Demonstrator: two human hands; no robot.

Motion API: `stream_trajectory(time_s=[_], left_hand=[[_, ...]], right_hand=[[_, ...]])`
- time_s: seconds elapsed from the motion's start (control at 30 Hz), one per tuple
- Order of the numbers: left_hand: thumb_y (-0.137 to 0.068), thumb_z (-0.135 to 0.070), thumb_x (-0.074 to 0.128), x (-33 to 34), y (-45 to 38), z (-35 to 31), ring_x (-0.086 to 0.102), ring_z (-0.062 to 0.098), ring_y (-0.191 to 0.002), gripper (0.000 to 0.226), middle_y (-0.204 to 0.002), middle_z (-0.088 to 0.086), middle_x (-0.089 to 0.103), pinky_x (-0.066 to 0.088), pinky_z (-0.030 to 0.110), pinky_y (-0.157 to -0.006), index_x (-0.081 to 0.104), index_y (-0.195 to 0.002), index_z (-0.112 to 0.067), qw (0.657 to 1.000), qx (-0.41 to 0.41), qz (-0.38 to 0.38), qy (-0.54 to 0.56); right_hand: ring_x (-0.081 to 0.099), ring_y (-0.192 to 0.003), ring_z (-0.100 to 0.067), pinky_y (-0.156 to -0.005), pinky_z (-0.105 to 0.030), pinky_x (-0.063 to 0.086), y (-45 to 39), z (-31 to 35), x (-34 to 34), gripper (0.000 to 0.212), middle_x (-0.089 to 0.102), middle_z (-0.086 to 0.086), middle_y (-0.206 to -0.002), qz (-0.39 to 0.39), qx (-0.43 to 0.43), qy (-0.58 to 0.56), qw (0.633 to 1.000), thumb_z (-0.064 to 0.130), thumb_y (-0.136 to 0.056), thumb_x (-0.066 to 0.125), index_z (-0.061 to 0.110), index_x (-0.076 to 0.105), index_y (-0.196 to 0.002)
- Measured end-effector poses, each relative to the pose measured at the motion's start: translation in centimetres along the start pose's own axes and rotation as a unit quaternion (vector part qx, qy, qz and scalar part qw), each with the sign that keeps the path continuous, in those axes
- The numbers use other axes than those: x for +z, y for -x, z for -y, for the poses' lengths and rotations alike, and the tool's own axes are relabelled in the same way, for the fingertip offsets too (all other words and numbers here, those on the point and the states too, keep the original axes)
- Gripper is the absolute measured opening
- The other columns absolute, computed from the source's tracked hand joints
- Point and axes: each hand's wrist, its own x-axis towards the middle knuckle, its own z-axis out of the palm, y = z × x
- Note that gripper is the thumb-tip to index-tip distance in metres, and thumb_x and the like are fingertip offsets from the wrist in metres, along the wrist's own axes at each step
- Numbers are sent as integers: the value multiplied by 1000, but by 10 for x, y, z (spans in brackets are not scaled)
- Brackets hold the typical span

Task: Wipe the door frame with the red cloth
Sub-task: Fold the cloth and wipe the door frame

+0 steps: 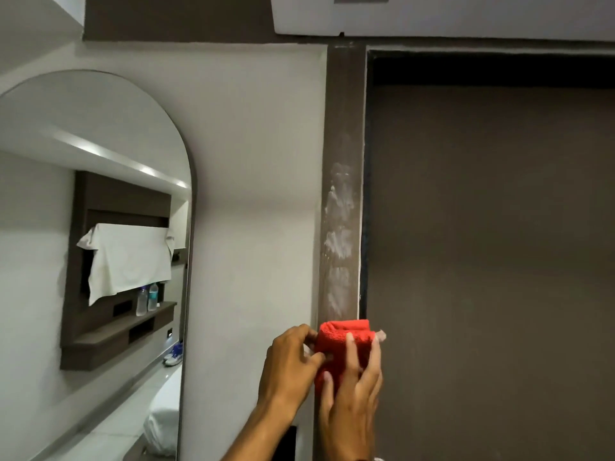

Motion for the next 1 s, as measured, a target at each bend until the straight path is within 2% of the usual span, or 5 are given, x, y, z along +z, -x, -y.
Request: stream_trajectory(time_s=[0.2,0.33,0.53,0.67,1.0], left_hand=[[-84,-54,63,-18,-11,31,61,-5,-93,26,-104,-24,64,54,12,-73,63,-105,-39,977,167,-36,-125],[-100,-30,50,-29,-43,49,61,14,-126,33,-132,-4,65,49,27,-106,63,-130,-25,926,295,-147,-184],[-103,-17,40,-29,-105,18,31,28,-156,55,-166,11,36,21,38,-128,35,-158,-9,904,308,-212,-207],[-104,-17,37,-19,-136,9,17,29,-161,60,-172,11,20,24,48,-129,24,-161,-9,901,288,-226,-232],[-106,-22,37,-11,-142,14,13,29,-161,61,-173,11,15,24,51,-130,19,-163,-10,887,283,-235,-279]], right_hand=[[25,-153,-43,-116,-66,28,-9,-11,34,61,13,-25,-169,20,-62,173,983,50,-96,42,32,36,-155],[5,-157,-44,-122,-66,10,-61,4,40,69,1,-28,-169,33,-110,174,978,53,-99,36,28,20,-161],[-12,-157,-42,-124,-67,0,-208,81,13,73,-13,-25,-169,-8,-128,138,982,57,-102,33,29,2,-163],[-19,-157,-38,-125,-65,0,-274,110,0,76,-21,-21,-169,-7,-128,146,981,55,-103,29,26,-10,-162],[-3,-158,-42,-125,-64,13,-191,65,24,78,-3,-26,-170,-48,-142,158,976,47,-100,40,15,6,-163]])
